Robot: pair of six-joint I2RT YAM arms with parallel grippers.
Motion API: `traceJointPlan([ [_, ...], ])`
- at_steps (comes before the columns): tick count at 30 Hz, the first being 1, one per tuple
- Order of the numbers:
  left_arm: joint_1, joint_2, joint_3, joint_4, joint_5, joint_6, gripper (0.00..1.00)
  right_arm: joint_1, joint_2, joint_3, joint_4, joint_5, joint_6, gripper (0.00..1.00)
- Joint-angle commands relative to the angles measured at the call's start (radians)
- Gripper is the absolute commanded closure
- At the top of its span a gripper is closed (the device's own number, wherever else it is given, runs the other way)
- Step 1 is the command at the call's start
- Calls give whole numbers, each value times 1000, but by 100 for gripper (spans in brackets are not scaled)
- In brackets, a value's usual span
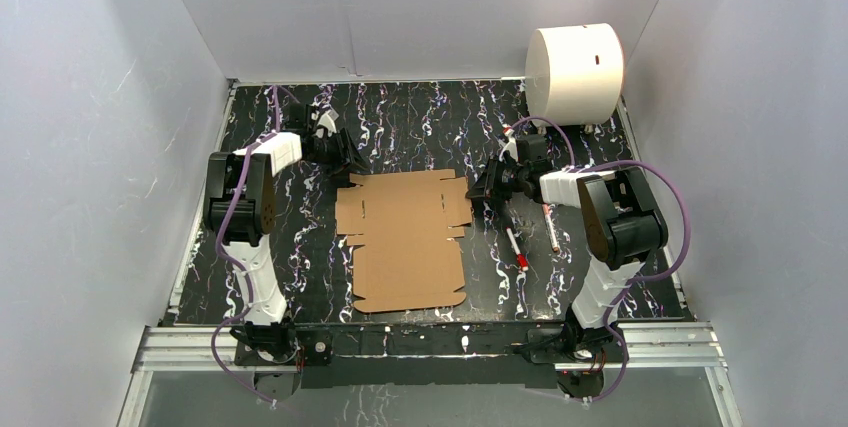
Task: Fold the paper box
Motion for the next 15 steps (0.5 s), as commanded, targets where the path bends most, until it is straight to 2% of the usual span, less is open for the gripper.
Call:
traceJointPlan([
  [1,-22,-68,-9,-42,-3,-14,56,8,-21,-7,51,-5,11,77],
  [7,-73,-96,10,-92,-152,16,66,13,-27,-6,51,11,17,77],
  [11,-118,-96,35,-143,-279,50,78,15,-31,0,40,20,18,77],
  [15,-156,-97,54,-183,-383,75,85,16,-33,4,34,26,18,76],
])
